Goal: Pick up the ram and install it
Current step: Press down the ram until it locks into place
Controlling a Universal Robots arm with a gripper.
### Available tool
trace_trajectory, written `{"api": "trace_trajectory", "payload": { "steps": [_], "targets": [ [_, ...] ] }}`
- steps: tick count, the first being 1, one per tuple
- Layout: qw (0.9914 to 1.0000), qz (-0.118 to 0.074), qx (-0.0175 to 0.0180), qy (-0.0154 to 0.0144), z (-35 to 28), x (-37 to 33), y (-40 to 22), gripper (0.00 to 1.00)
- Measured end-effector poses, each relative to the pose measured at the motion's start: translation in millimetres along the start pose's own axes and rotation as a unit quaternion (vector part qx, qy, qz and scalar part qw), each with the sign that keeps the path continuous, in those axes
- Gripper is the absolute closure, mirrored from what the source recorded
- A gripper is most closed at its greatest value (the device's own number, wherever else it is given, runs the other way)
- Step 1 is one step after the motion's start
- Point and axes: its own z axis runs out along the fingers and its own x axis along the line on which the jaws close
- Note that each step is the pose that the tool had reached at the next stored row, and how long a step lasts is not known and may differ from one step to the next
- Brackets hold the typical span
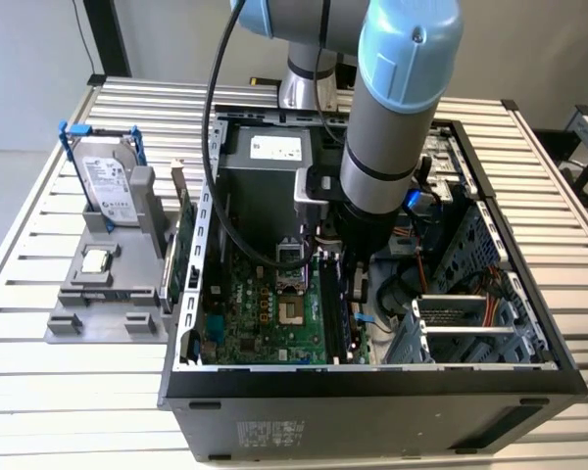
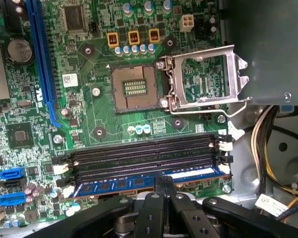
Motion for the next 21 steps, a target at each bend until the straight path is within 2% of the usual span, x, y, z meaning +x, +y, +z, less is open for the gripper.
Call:
{"api": "trace_trajectory", "payload": {
  "steps": [1,2,3,17,18,21],
  "targets": [
    [1.0,0.0,0.0003,-0.0024,-2.5,-0.4,0.0,1.0],
    [1.0,0.0,0.0004,-0.003,-6.2,-0.7,-0.2,1.0],
    [1.0,0.0,0.0002,-0.0018,-11.7,-0.8,-0.3,1.0],
    [1.0,0.0,0.0002,-0.0017,-74.6,-5.8,-2.3,1.0],
    [1.0,0.0,0.0002,-0.0016,-77.1,-6.0,-2.4,1.0],
    [1.0,0.0,0.0002,-0.0017,-77.5,-6.1,-2.4,1.0]
  ]
}}
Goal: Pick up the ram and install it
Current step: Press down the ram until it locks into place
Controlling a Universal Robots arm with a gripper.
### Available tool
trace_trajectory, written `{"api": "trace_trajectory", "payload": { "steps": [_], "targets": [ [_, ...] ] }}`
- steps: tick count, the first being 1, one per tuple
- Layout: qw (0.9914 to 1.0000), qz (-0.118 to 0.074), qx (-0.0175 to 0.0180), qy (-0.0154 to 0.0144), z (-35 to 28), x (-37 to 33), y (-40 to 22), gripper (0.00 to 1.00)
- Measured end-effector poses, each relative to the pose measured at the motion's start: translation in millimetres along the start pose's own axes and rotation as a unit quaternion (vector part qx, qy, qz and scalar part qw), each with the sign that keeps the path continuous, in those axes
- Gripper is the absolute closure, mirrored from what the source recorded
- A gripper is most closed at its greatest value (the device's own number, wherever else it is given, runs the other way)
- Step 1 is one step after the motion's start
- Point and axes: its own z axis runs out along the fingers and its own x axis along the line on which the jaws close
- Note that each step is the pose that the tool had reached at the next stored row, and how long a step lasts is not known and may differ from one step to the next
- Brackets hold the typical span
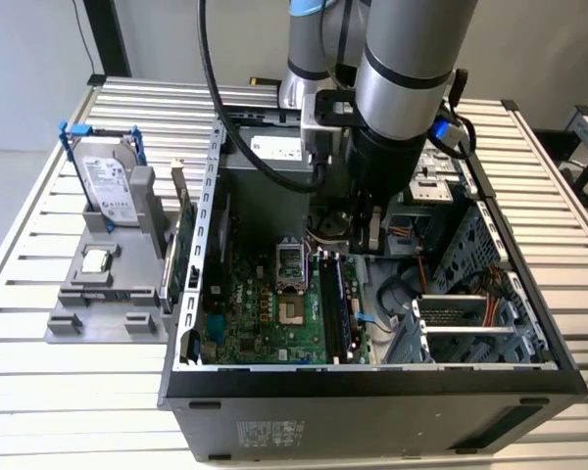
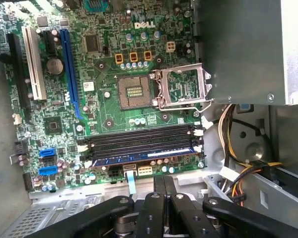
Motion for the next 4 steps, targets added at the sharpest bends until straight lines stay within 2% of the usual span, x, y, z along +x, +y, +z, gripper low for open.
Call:
{"api": "trace_trajectory", "payload": {
  "steps": [4],
  "targets": [
    [1.0,0.0,-0.0001,0.0001,-0.1,0.0,0.0,1.0]
  ]
}}
